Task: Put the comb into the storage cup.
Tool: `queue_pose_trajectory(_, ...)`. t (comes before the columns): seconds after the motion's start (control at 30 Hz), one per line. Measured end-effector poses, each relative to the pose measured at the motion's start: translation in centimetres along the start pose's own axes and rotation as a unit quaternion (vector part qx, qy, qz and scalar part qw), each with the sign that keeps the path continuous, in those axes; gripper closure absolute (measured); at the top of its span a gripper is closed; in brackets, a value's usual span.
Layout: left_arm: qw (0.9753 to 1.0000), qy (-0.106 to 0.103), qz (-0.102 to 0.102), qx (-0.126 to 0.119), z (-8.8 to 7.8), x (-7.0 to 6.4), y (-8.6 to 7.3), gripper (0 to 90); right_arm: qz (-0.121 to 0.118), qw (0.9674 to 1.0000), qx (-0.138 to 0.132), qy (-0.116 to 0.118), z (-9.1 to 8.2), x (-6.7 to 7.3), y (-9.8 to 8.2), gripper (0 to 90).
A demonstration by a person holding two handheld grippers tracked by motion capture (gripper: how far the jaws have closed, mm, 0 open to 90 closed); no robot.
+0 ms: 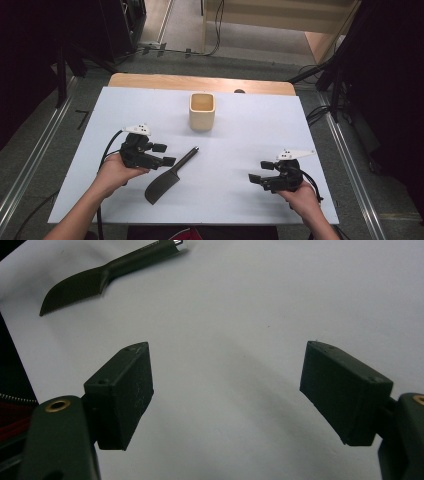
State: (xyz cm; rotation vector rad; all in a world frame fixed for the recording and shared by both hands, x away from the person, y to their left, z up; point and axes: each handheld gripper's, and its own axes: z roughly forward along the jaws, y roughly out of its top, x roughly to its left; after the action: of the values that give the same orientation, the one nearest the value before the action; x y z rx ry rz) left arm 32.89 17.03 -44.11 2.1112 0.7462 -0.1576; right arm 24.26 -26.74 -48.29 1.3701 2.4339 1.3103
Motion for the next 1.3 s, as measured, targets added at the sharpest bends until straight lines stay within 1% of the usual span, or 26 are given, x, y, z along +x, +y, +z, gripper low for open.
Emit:
queue_pose_trajectory(0.1,1.0,0.002,0.004,0.007,0.4,0.1,0.5,27.9,0.002,1.0,0.0,0.0,0.0,0.0,0.0,19.4)
queue_pose_trajectory(0.3,0.9998,-0.003,0.01,0.017,1.3,0.2,1.8,29.3,0.002,1.0,0.0,0.0,0.0,0.0,0.0,19.3)
queue_pose_trajectory(0.53,0.9987,-0.008,0.028,0.041,2.9,0.1,3.2,30.3,0.001,1.0,-0.002,0.001,0.0,0.0,0.0,19.3)
queue_pose_trajectory(0.73,0.9978,-0.008,0.038,0.054,4.1,-0.2,4.0,30.3,0.002,1.0,-0.002,0.001,0.0,0.0,0.0,19.3)
queue_pose_trajectory(0.8,0.9974,-0.013,0.042,0.056,4.6,-0.3,4.2,30.4,0.003,1.0,-0.002,0.001,0.0,0.0,0.0,19.4)
queue_pose_trajectory(0.87,0.9965,-0.008,0.051,0.066,5.1,-0.6,4.4,31.5,0.003,1.0,-0.002,-0.001,0.0,-0.1,0.0,19.3)
queue_pose_trajectory(0.93,0.9957,-0.008,0.057,0.073,5.6,-0.7,4.5,31.5,0.003,1.0,-0.001,-0.001,0.0,-0.1,0.0,19.3)
queue_pose_trajectory(1.03,0.9953,-0.012,0.058,0.077,6.4,-0.8,4.7,31.5,0.003,1.0,-0.001,-0.001,0.0,-0.1,0.0,19.4)
queue_pose_trajectory(1.1,0.9945,-0.012,0.062,0.084,7.0,-0.8,4.8,31.4,0.004,1.0,-0.001,-0.001,0.0,-0.1,0.0,19.3)
queue_pose_trajectory(1.3,0.9913,-0.007,0.077,0.107,8.5,-1.0,5.0,32.5,0.004,1.0,-0.002,-0.003,0.0,-0.1,-0.1,19.4)
